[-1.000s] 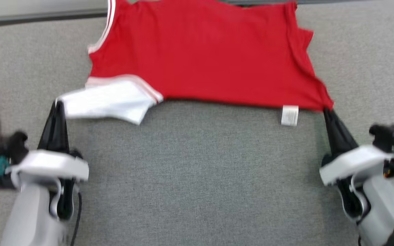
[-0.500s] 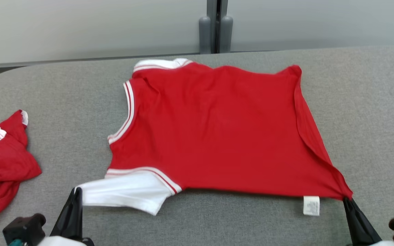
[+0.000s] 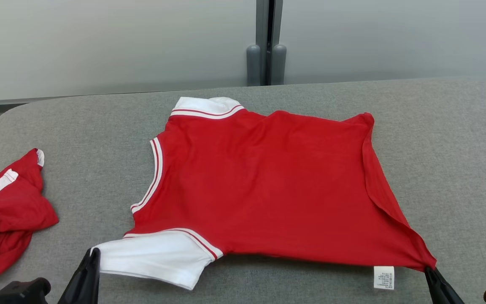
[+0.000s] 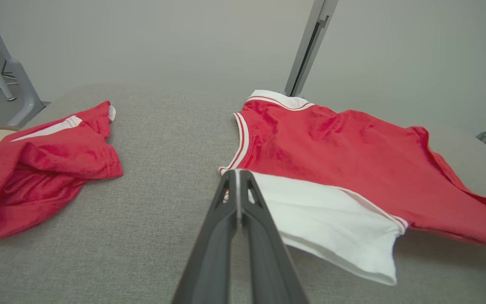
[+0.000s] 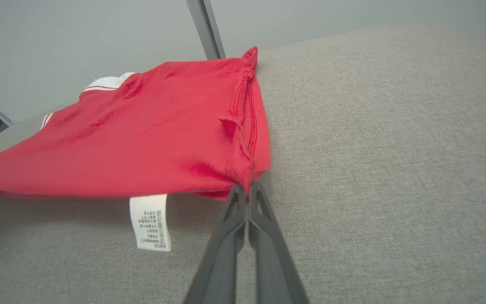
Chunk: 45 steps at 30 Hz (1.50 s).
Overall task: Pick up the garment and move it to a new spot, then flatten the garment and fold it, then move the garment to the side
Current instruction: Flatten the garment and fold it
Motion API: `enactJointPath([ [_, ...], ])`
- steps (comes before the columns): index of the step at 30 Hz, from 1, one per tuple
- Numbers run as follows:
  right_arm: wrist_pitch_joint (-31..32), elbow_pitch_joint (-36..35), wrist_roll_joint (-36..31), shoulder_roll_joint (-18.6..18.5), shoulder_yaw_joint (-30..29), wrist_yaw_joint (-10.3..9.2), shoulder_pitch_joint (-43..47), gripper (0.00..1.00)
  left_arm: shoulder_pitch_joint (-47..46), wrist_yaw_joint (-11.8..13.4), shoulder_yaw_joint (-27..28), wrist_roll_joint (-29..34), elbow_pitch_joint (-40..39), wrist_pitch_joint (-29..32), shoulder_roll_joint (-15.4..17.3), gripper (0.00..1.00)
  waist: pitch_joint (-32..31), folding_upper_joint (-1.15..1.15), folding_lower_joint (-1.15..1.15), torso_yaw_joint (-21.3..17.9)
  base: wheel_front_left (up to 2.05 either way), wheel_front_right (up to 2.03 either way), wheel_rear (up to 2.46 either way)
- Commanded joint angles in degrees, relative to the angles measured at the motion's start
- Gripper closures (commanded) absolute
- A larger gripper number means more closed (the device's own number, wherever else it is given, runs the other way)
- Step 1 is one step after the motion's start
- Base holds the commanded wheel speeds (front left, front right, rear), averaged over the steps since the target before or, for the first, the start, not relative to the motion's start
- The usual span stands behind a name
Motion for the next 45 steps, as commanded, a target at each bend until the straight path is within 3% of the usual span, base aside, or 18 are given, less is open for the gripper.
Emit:
enactJointPath([
  [1,0.6,-0.5,-0.1,0.3,-0.6,-0.04,0.4,1.00,-0.8,-0.2,0.0,-0.5,0.4,0.3,0.3,1.00,0.1,0.00,0.00,-0.2,0.00,0.00,0.00],
  [12,5.0,1.9,1.0,1.9,-2.3,-0.03,-6.6,1.00,-11.7,-4.3,-1.5,-3.8,8.7,3.2,2.9,1.00,3.2,0.00,0.00,-1.5,0.00,0.00,0.00],
  [20,7.3,7.6,1.5,-0.7,0.2,-0.03,-17.6,1.00,-25.2,-7.4,-2.2,-7.5,19.7,4.6,3.4,1.00,7.3,0.00,0.00,-1.5,0.00,0.00,0.00],
  [28,4.3,14.8,3.2,-2.7,2.9,-0.03,-26.5,1.00,-35.7,-8.5,-1.1,-11.0,32.5,0.0,0.8,1.00,10.4,0.00,0.00,-1.1,0.00,0.00,0.00],
  [29,3.5,15.3,3.2,-3.0,3.6,-0.03,-27.4,0.90,-36.7,-8.8,-1.3,-10.8,33.9,-0.8,1.0,1.00,10.8,0.00,0.00,-1.1,0.00,0.00,0.00],
  [30,2.9,15.9,3.8,-2.8,4.2,-0.02,-28.0,0.56,-37.6,-8.9,-1.3,-10.8,35.1,-2.0,0.5,0.63,11.1,0.00,0.00,-1.0,0.00,0.00,0.00],
  [31,2.2,16.5,4.0,-3.0,4.6,-0.03,-28.4,0.13,-38.3,-9.1,-1.7,-10.4,36.6,-2.9,0.4,0.00,11.4,0.00,0.00,-0.9,0.00,0.00,0.00],
  [32,1.1,16.8,4.0,-3.3,5.1,-0.03,-28.9,0.00,-38.8,-9.3,-2.1,-10.2,37.7,-3.7,0.1,0.00,11.8,0.00,0.00,-0.9,0.00,0.00,0.00],
  [39,-8.5,16.2,2.2,-4.1,6.3,-0.03,-28.9,0.00,-39.6,-8.9,-2.4,-6.8,40.7,-14.1,-0.5,0.00,13.0,0.00,0.00,-0.5,0.00,0.00,0.00],
  [45,-16.3,11.5,-4.0,-4.0,5.5,-0.03,-27.0,0.00,-35.9,-5.1,-3.9,0.5,37.0,-25.1,-0.6,0.00,12.2,0.00,0.00,-0.8,0.00,0.00,0.00],
])
